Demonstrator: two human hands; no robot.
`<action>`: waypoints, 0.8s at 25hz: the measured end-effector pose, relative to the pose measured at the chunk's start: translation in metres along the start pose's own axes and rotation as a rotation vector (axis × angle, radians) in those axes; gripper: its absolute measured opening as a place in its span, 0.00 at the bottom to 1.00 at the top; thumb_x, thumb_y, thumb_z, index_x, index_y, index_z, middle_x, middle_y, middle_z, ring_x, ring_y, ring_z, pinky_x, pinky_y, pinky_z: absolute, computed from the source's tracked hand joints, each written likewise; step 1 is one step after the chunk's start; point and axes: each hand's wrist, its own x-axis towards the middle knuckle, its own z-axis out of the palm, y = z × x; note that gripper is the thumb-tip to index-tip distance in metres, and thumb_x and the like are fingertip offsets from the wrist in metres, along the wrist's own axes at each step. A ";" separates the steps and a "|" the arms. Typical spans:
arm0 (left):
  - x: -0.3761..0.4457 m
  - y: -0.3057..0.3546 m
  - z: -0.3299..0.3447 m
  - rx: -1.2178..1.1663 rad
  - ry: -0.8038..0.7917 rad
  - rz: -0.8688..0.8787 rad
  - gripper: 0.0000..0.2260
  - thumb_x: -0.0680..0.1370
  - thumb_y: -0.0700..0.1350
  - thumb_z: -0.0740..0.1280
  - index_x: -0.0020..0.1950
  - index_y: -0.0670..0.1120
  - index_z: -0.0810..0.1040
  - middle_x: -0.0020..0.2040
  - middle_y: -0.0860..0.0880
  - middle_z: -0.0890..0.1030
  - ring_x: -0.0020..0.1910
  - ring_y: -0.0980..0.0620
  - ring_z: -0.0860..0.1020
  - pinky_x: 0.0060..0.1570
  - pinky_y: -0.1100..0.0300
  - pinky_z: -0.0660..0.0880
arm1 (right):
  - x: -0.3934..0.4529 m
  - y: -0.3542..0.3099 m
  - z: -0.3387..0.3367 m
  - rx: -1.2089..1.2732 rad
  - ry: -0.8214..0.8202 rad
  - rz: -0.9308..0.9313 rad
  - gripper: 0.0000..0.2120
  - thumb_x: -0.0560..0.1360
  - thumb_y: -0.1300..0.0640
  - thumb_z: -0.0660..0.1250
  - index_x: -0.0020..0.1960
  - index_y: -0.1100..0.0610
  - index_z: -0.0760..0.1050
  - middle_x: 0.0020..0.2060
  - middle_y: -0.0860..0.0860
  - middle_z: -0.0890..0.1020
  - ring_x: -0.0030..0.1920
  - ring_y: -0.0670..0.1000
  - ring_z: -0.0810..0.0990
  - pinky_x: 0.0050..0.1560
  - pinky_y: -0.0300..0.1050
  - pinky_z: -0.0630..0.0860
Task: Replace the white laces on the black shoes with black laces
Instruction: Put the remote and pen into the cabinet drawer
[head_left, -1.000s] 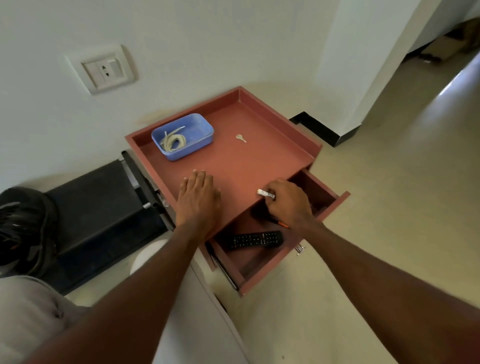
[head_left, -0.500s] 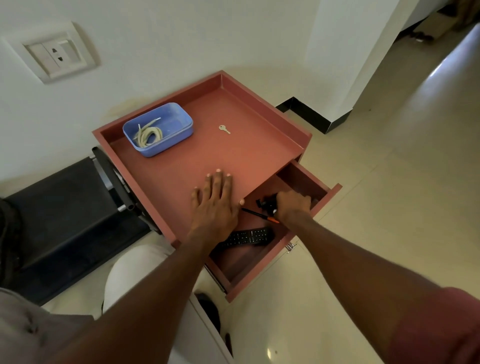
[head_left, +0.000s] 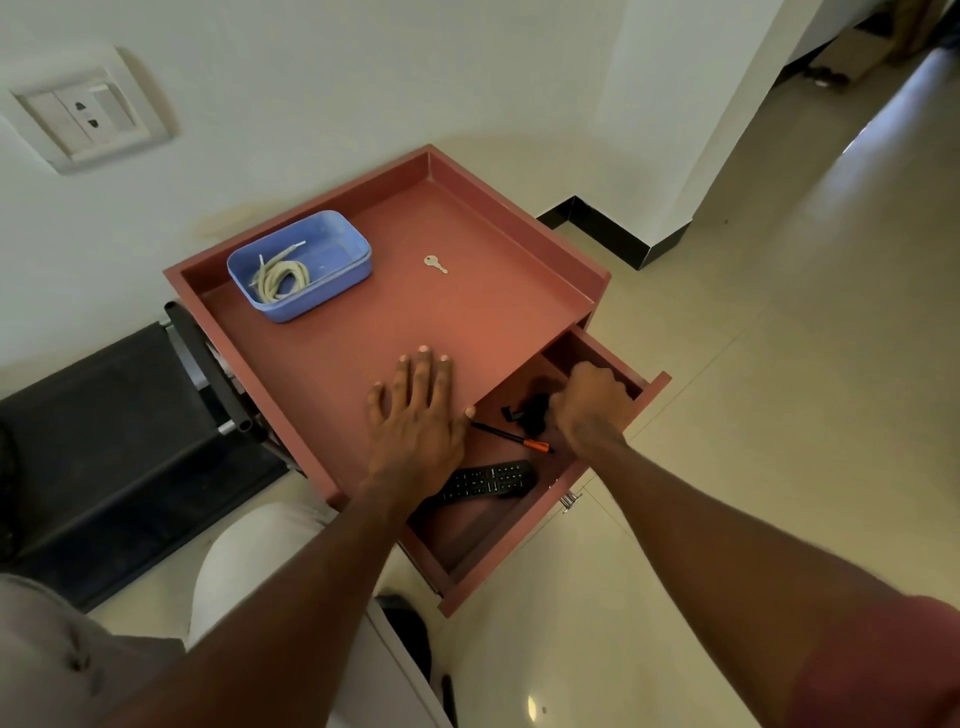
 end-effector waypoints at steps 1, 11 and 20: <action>0.001 0.000 -0.002 -0.019 -0.013 -0.004 0.32 0.85 0.65 0.43 0.86 0.52 0.44 0.86 0.48 0.45 0.84 0.45 0.45 0.79 0.38 0.48 | -0.002 -0.001 -0.007 0.114 0.094 0.009 0.06 0.77 0.56 0.73 0.44 0.55 0.77 0.37 0.48 0.80 0.36 0.49 0.80 0.39 0.48 0.81; 0.024 -0.023 -0.008 -0.109 0.159 -0.072 0.23 0.84 0.60 0.54 0.78 0.56 0.66 0.78 0.53 0.66 0.72 0.48 0.70 0.65 0.47 0.67 | 0.034 -0.122 -0.044 0.353 0.164 -0.423 0.05 0.82 0.57 0.69 0.57 0.54 0.81 0.48 0.48 0.81 0.47 0.47 0.80 0.50 0.43 0.80; 0.025 -0.022 -0.008 -0.104 0.192 -0.122 0.22 0.83 0.60 0.55 0.78 0.58 0.66 0.80 0.52 0.65 0.73 0.49 0.68 0.65 0.48 0.67 | 0.096 -0.185 -0.007 0.010 0.063 -0.624 0.10 0.82 0.61 0.64 0.60 0.57 0.82 0.56 0.53 0.79 0.53 0.59 0.80 0.52 0.52 0.78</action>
